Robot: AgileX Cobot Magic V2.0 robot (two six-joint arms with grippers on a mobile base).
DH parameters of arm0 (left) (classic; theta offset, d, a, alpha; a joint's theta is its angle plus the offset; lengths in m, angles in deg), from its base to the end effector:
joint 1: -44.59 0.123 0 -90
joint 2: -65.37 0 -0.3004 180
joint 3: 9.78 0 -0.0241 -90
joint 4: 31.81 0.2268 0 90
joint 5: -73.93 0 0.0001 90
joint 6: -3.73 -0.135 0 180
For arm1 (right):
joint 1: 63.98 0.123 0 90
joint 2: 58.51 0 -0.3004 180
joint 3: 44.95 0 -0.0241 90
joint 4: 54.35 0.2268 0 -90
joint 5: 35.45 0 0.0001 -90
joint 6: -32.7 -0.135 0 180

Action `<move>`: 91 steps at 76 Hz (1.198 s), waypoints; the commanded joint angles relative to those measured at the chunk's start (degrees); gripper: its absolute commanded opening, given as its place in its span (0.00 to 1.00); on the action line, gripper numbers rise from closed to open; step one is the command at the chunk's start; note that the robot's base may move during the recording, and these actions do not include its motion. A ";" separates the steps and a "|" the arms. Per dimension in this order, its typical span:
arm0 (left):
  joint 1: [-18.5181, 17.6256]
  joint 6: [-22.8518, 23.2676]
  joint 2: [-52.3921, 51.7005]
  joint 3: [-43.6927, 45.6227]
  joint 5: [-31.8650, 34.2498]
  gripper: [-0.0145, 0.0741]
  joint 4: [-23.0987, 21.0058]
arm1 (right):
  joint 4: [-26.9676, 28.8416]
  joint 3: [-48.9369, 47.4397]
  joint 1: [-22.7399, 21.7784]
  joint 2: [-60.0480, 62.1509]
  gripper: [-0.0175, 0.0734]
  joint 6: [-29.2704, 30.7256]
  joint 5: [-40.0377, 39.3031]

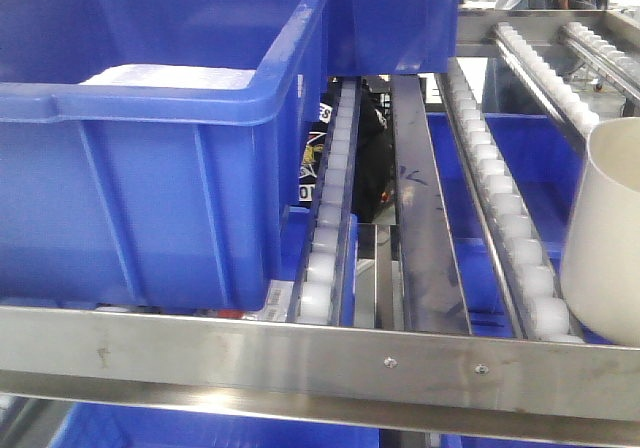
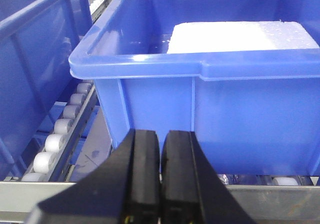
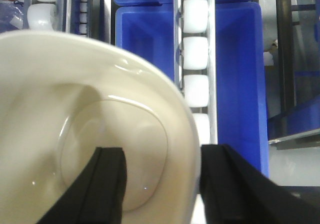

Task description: Move white bin to right shelf second layer

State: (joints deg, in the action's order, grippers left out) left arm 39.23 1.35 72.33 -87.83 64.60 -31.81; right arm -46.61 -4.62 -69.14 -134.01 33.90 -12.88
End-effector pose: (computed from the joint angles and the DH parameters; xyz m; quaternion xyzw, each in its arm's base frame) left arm 0.0600 -0.0056 0.1928 0.0495 0.7317 -0.0177 0.6796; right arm 0.2289 -0.0137 0.2361 0.0813 0.9304 0.0266 0.3563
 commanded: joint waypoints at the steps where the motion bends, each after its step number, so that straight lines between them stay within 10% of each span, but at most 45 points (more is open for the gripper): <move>1: -0.26 0.18 -0.81 -2.11 4.90 0.26 0.00 | -1.31 -1.99 -0.30 2.30 0.66 0.08 -3.41; 59: -0.26 0.18 -0.81 -2.11 4.90 0.26 0.00 | -3.48 -0.45 -0.30 29.44 0.65 0.08 -6.05; 75: -0.26 0.18 -0.81 -2.11 4.90 0.26 0.00 | -3.48 4.54 -0.30 38.03 0.23 0.08 -6.00; 91: -0.26 0.18 -0.81 -2.11 4.90 0.26 0.00 | -1.74 4.96 -0.13 40.10 0.25 0.08 -7.53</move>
State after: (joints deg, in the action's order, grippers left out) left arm 39.23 1.35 72.33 -87.83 64.60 -31.81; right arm -49.44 1.85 -69.14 -94.02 33.78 -14.25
